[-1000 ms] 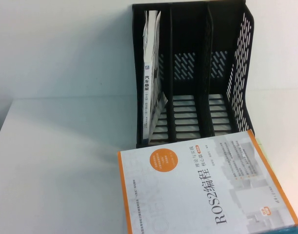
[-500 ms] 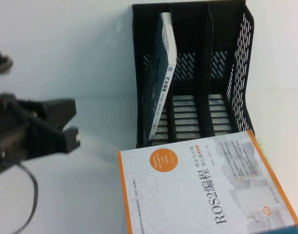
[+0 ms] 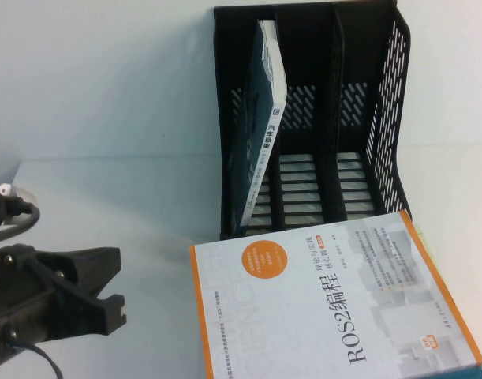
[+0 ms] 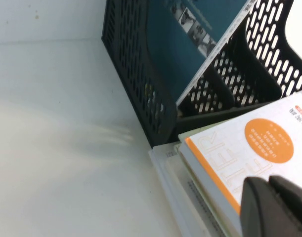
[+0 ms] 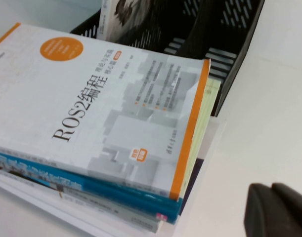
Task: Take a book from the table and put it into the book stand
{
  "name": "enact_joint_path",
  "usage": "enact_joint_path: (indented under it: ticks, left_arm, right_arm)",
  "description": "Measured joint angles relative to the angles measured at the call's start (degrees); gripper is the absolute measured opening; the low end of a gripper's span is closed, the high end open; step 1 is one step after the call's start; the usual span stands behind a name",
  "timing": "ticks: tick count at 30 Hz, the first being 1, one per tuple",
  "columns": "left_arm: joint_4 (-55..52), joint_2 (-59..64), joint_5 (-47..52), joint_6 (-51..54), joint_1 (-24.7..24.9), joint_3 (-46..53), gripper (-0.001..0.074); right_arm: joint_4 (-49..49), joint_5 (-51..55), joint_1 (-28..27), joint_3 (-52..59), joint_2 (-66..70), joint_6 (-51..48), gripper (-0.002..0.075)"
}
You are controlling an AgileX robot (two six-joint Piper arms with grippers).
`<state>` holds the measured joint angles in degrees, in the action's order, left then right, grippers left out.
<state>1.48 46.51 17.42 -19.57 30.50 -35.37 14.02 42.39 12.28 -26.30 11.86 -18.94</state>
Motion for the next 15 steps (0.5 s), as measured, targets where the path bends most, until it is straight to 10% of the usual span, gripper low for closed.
enact_joint_path:
  ticks: [15]
  left_arm:
    - [-5.62,-11.09,2.94,2.82,-5.81,2.92,-0.0001]
  right_arm:
    - [0.15,1.30,0.00,0.00,-0.05,0.13,-0.0003]
